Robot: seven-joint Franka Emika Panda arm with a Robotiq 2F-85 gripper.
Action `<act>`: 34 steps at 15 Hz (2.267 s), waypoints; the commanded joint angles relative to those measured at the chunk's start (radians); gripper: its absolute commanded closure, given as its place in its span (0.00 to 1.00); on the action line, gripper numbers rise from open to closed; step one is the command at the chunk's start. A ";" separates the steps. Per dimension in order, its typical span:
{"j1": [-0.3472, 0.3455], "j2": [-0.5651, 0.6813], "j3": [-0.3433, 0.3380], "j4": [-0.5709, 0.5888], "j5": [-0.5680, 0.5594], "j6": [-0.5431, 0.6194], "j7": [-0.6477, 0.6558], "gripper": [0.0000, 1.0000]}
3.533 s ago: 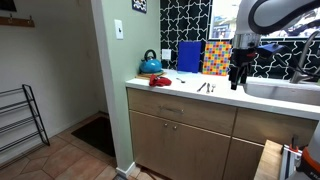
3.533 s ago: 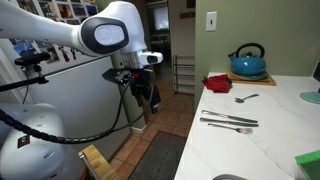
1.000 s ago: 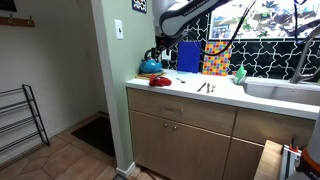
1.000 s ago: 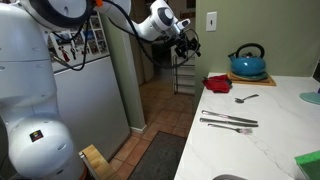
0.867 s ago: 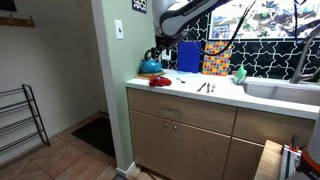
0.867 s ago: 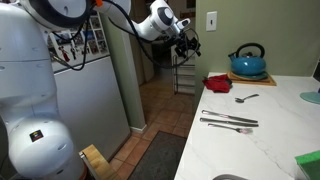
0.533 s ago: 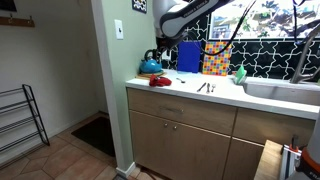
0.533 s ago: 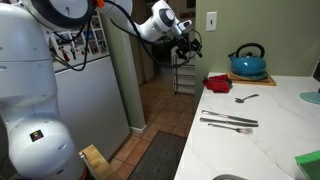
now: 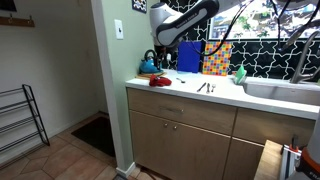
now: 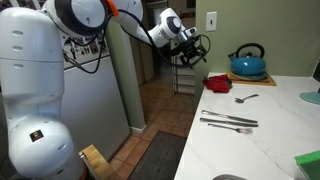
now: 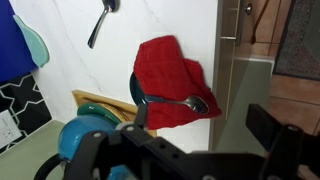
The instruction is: Take the spoon off of the hand towel
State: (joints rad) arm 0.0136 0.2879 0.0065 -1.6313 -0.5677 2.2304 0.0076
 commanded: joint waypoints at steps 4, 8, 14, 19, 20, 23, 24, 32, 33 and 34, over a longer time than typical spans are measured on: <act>0.002 0.124 -0.004 0.114 0.089 0.043 -0.186 0.00; 0.020 0.191 -0.018 0.182 0.091 0.013 -0.205 0.00; 0.035 0.291 -0.037 0.273 0.086 0.030 -0.188 0.10; 0.046 0.343 -0.052 0.335 0.087 0.018 -0.188 0.31; 0.048 0.351 -0.055 0.347 0.087 0.016 -0.187 0.30; 0.051 0.372 -0.065 0.371 0.088 0.008 -0.187 0.43; 0.053 0.378 -0.069 0.376 0.086 0.007 -0.185 0.42; 0.068 0.401 -0.088 0.408 0.081 -0.065 -0.190 0.55; 0.069 0.405 -0.090 0.413 0.080 -0.077 -0.189 0.59; 0.070 0.407 -0.090 0.417 0.080 -0.088 -0.189 0.60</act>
State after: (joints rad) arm 0.0662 0.6709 -0.0636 -1.2524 -0.4890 2.1920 -0.1745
